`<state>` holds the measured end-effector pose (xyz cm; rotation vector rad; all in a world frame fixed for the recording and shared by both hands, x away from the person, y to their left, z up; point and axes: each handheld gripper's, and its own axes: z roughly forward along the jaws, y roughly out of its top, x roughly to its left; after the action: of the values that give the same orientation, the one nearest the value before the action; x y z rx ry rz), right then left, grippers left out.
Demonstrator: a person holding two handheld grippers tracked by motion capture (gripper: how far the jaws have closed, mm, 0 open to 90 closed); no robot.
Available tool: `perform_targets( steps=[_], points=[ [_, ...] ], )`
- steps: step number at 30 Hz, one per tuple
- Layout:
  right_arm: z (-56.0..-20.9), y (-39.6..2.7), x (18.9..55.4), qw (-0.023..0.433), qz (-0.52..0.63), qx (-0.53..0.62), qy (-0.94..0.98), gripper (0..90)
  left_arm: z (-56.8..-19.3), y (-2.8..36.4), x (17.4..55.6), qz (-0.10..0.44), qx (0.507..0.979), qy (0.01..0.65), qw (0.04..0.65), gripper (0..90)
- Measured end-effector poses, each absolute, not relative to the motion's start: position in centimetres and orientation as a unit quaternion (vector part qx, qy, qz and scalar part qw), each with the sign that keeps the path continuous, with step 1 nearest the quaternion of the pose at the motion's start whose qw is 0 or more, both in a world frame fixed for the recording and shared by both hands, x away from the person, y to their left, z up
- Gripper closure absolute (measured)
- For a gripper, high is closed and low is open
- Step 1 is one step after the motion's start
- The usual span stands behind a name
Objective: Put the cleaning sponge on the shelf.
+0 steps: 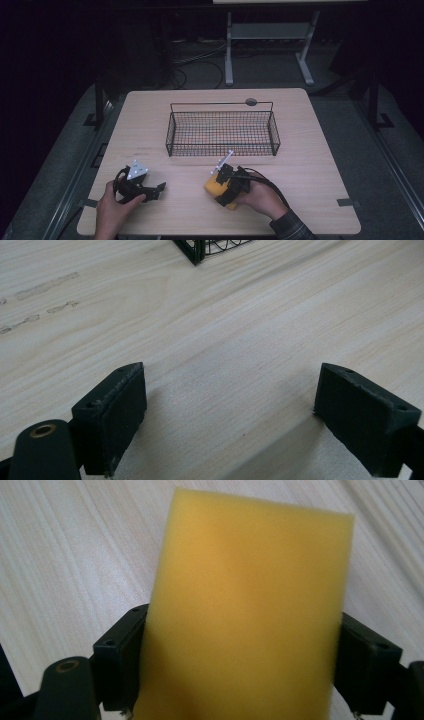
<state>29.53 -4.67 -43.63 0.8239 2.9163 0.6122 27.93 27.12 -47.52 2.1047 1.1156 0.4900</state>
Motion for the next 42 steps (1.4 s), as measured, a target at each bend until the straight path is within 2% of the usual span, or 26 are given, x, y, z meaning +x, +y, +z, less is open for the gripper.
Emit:
perform_targets(
  steps=[42],
  points=[
    [-39.2, -9.1, 30.6, 0.042, 0.228, 0.290, 0.929, 20.2, -47.5, 27.1, 27.9, 0.189, 0.812, 0.430, 0.347, 12.6]
  ],
)
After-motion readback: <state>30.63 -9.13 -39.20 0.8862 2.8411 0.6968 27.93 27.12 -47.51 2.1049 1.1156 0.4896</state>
